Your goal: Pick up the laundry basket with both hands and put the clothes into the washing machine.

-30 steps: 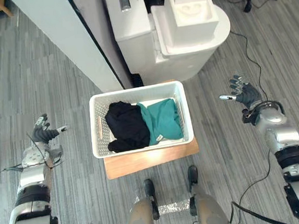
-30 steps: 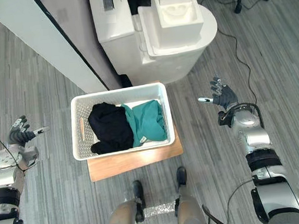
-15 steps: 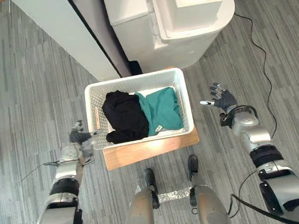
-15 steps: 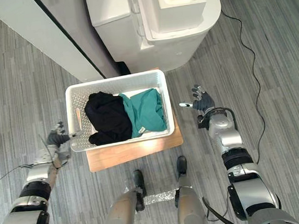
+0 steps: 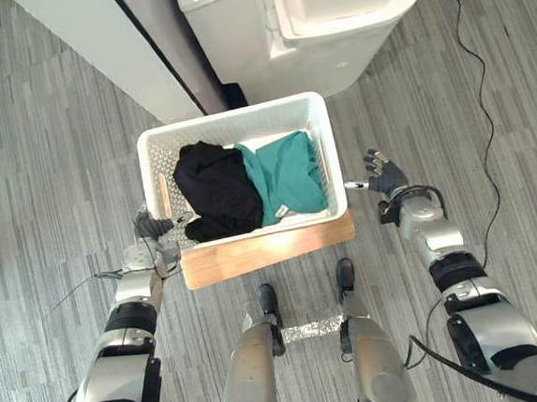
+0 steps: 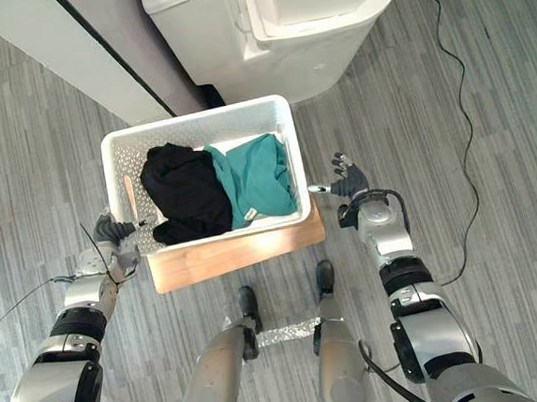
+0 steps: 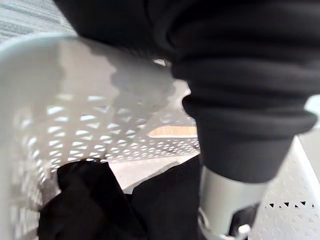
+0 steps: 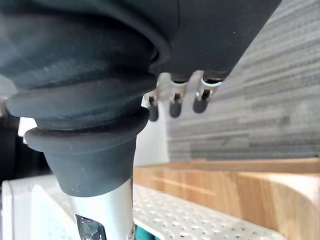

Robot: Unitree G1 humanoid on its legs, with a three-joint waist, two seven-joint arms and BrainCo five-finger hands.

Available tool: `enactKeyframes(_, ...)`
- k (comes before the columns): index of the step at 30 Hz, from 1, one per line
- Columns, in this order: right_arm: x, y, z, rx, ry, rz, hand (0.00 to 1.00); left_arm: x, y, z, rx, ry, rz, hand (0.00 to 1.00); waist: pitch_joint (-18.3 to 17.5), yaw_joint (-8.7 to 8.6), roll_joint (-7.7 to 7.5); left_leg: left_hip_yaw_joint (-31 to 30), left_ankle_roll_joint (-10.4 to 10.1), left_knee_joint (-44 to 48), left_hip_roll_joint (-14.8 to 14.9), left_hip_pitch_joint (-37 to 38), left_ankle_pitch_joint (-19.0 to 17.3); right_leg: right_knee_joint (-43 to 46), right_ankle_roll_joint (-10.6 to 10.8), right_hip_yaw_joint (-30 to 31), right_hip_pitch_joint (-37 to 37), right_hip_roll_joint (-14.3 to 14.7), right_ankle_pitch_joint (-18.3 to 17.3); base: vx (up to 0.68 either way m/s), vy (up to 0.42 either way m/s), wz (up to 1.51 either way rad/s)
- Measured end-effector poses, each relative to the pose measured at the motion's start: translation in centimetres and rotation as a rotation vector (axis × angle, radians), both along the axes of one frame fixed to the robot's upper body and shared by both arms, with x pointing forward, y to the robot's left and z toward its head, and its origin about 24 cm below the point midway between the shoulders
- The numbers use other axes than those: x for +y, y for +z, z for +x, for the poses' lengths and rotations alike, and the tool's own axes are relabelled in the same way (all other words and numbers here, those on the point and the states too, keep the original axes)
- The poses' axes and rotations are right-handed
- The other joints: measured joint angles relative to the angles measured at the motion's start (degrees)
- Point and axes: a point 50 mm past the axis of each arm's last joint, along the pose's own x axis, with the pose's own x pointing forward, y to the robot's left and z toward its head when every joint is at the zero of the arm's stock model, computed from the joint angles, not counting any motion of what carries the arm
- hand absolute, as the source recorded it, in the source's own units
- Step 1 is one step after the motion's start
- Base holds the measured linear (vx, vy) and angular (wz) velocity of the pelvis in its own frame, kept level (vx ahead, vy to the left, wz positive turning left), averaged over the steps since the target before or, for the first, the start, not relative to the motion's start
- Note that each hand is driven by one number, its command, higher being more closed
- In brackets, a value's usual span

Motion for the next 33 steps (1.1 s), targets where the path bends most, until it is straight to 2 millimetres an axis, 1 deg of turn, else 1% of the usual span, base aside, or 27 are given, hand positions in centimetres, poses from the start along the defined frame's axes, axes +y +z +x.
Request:
enactKeyframes(2, 0.2, 0.1, 0.2, 0.003, 0.000, -0.003, 0.00, -0.1, 0.6, 0.4, -0.017, 0.011, -0.001, 0.00, 0.47, 0.01, -0.21, -0.10, 0.00, 0.22, 0.03, -0.19, 0.00, -0.06, 0.00, -0.02, -0.02, 0.01, 0.01, 0.00, -0.003, 0.03)
enactKeyframes(4, 0.8, 0.2, 0.5, 0.007, 0.007, 0.006, 0.00, -0.4, 1.6, 1.1, -0.047, 0.004, -0.002, 0.00, 0.70, 0.00, -0.21, -0.78, 0.00, 0.70, 0.05, -1.19, 0.00, -0.08, 0.00, -0.52, -0.35, 0.01, 0.01, -0.01, -0.006, 0.11)
enactKeyframes(6, 0.7, 0.7, 0.7, -0.006, -0.006, 0.001, 0.00, -0.4, 2.5, 1.6, -0.073, 0.010, 0.001, 0.00, 0.81, 0.09, -0.33, -0.90, 0.03, 0.94, 0.04, -2.21, 0.05, -0.08, 0.05, -0.57, -1.26, -0.02, 0.23, -0.01, -0.002, 0.04)
enactKeyframes(10, 0.9, 1.2, 1.1, -0.014, -0.003, -0.007, 0.00, -0.2, 3.3, 1.8, -0.094, 0.028, 0.009, 0.00, 1.31, 0.04, -0.96, -0.93, 0.03, 0.95, 0.08, -2.30, 0.06, -0.08, 0.03, -0.54, -1.35, 0.02, 0.31, 0.00, 0.000, 0.00)
enactKeyframes(17, 0.9, 2.2, 1.6, -0.033, -0.014, -0.009, 0.00, -0.3, 4.4, 2.4, -0.128, 0.041, 0.011, 0.00, 1.43, 0.03, -1.18, -1.30, 0.16, 1.64, 0.09, -3.98, 0.14, -0.14, 0.04, 0.05, -2.64, 0.01, 1.41, 0.00, 0.000, 0.00)
enactKeyframes(21, 1.0, 2.5, 1.6, -0.048, -0.024, -0.007, 0.00, -0.4, 4.7, 2.5, -0.136, 0.040, 0.012, 0.00, 1.71, -0.03, -1.67, -1.21, 0.16, 2.05, 0.16, -4.20, 0.13, -0.14, 0.04, 0.42, -2.75, 0.03, 1.42, 0.00, 0.000, 0.00)
enactKeyframes(24, 1.0, 3.4, 1.6, -0.085, -0.017, -0.009, 0.00, -0.2, 5.1, 2.5, -0.153, 0.040, 0.018, 0.00, 2.11, -0.06, -2.40, -1.17, 0.13, 2.70, 0.35, -4.61, 0.09, -0.14, 0.04, 0.63, -2.86, 0.12, 1.42, -0.01, -0.005, 0.00)
enactKeyframes(27, 0.4, 4.2, 1.6, -0.116, -0.024, -0.021, 0.00, -0.2, 5.6, 2.5, -0.170, 0.036, 0.023, 0.00, 2.64, -0.02, -3.35, -1.13, 0.11, 3.73, 0.60, -5.18, -0.01, -0.14, 0.05, 1.02, -3.00, 0.26, 1.42, -0.02, -0.008, -0.01)
enactKeyframes(33, -1.6, 5.3, 1.4, -0.147, -0.075, -0.026, 0.00, 0.1, 5.2, 2.3, -0.161, 0.044, 0.018, 0.00, 2.99, -0.04, -4.00, -0.22, -0.01, 7.07, 1.67, -6.19, -1.68, -0.12, 0.40, 2.27, -3.12, 0.93, 1.62, -0.04, -0.014, -0.12)
